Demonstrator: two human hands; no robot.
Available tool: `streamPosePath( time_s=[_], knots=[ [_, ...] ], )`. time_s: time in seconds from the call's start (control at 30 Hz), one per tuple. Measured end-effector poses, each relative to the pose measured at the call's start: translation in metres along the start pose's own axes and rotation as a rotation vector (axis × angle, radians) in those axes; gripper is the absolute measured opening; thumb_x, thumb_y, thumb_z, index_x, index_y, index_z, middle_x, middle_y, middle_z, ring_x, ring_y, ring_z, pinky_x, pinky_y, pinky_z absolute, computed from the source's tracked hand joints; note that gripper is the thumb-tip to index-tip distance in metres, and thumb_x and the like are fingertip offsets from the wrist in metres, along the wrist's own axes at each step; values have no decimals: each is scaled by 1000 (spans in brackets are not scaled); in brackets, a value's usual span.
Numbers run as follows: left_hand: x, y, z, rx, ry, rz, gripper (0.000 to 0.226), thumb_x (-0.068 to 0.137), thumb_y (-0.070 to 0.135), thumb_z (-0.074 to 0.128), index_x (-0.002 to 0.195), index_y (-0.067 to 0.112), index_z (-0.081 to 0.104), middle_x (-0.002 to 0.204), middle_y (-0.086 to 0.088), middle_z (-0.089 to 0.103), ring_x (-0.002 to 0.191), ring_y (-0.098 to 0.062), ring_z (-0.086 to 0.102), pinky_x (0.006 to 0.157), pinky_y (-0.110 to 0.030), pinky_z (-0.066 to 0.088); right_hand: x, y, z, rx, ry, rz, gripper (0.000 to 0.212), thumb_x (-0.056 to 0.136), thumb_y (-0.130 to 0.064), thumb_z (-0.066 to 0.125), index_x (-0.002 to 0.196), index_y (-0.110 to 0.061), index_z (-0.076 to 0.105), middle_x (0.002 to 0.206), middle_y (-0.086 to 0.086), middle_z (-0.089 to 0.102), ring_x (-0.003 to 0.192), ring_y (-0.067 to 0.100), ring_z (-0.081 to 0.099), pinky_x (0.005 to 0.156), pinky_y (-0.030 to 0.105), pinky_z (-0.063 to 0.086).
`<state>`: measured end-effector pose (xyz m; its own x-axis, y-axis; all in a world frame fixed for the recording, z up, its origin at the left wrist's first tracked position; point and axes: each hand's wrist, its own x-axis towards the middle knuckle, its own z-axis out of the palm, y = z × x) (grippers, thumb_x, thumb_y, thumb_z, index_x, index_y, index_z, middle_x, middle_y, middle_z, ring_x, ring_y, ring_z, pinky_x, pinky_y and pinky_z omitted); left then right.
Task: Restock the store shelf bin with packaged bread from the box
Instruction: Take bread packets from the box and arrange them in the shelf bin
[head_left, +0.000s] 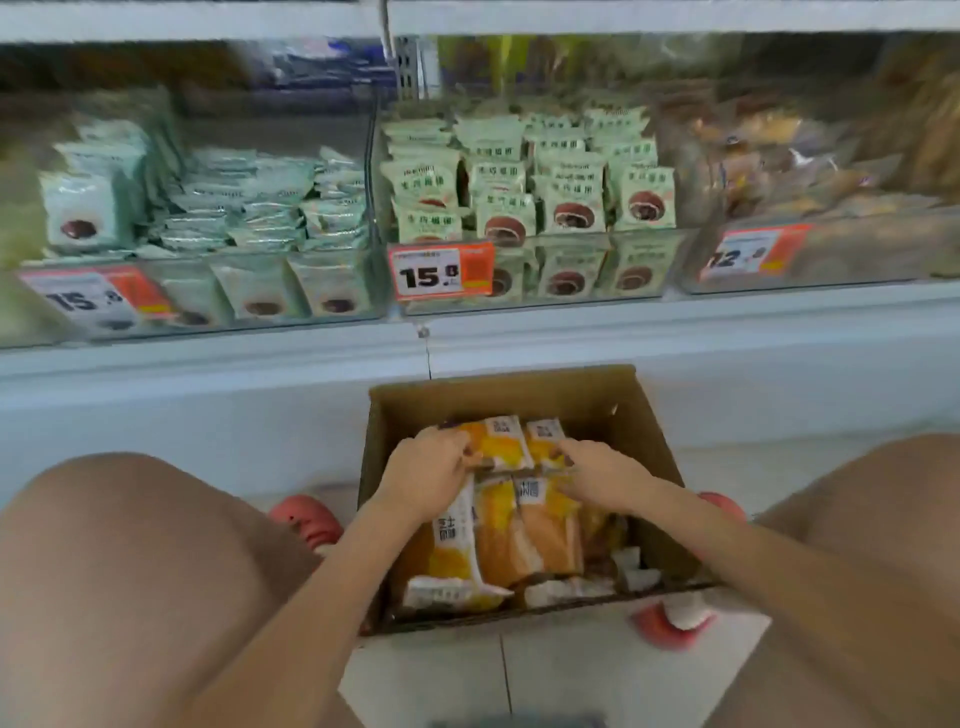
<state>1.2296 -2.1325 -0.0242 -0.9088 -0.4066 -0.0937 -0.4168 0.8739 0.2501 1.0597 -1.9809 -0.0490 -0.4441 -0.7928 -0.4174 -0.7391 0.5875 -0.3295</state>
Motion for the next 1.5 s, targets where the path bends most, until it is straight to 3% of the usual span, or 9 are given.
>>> streamPosePath(
  time_s=[0.13, 0.3, 0.4, 0.67, 0.93, 1.0, 1.13, 1.4, 1.5],
  knots=[
    [-18, -23, 30, -51, -267, -104, 25, 96, 23, 44, 116, 28, 57, 111, 0, 61, 96, -18, 57, 75, -33, 51, 1, -9, 48, 248, -31, 122, 58, 89, -29, 61, 138, -14, 33, 98, -4, 53, 75, 9, 52, 58, 25, 44],
    [-28, -40, 36, -14, -335, -163, 22, 97, 23, 44, 113, 20, 58, 115, 1, 61, 102, -21, 59, 80, -31, 48, 6, 10, 79, 611, 219, 480, 76, 80, -23, 71, 139, -9, 25, 138, 16, 43, 121, 34, 48, 94, 40, 46],
    [-24, -41, 40, -63, -323, -155, 24, 96, 23, 44, 113, 20, 61, 115, 3, 63, 99, -19, 59, 78, -31, 50, 2, 14, 83, 868, -14, 622, 69, 81, -30, 73, 136, -8, 37, 138, 12, 47, 125, 31, 46, 102, 43, 42],
    [-14, -36, 46, -154, -316, -182, 21, 95, 23, 47, 104, 17, 65, 104, -1, 65, 91, -18, 61, 77, -35, 54, 3, 9, 74, 946, -97, 529, 61, 82, -27, 72, 135, -13, 44, 133, 11, 54, 120, 31, 52, 101, 49, 44],
    [-1, -3, 27, -794, -249, -340, 40, 99, 43, 41, 122, 14, 57, 115, -3, 63, 103, -19, 60, 91, -36, 50, -42, -12, -1, 576, 197, 386, 38, 96, -46, 45, 110, -14, 59, 103, 7, 62, 94, 22, 59, 77, 31, 41],
    [-1, 11, 20, -1066, -368, -438, 47, 98, 51, 38, 125, 16, 54, 117, -3, 63, 103, -19, 62, 89, -35, 52, -53, -20, -10, 815, 278, 357, 34, 97, -48, 38, 93, -19, 55, 87, 2, 61, 79, 16, 58, 69, 31, 43],
    [0, 33, 16, -1533, -454, -486, 36, 94, 44, 50, 121, 21, 53, 114, -4, 66, 100, -24, 67, 89, -39, 54, -51, -37, 1, 1445, 158, 297, 31, 99, -41, 39, 116, -20, 54, 111, 7, 66, 100, 23, 66, 80, 39, 55],
    [5, 2, -9, -917, -30, -202, 28, 90, 29, 62, 118, 24, 58, 122, -3, 59, 109, -19, 59, 86, -40, 55, -35, -30, -34, 968, 592, 36, 67, 85, -28, 67, 141, -23, 31, 135, -4, 43, 117, 10, 46, 92, 22, 41],
    [5, 1, -38, -723, -38, -30, 30, 90, 25, 63, 119, 23, 60, 117, 5, 58, 106, -10, 56, 79, -22, 52, -30, -34, -76, 741, 374, -215, 72, 76, -30, 77, 134, -37, 35, 134, -9, 48, 120, 4, 45, 99, 22, 35]
  ],
)
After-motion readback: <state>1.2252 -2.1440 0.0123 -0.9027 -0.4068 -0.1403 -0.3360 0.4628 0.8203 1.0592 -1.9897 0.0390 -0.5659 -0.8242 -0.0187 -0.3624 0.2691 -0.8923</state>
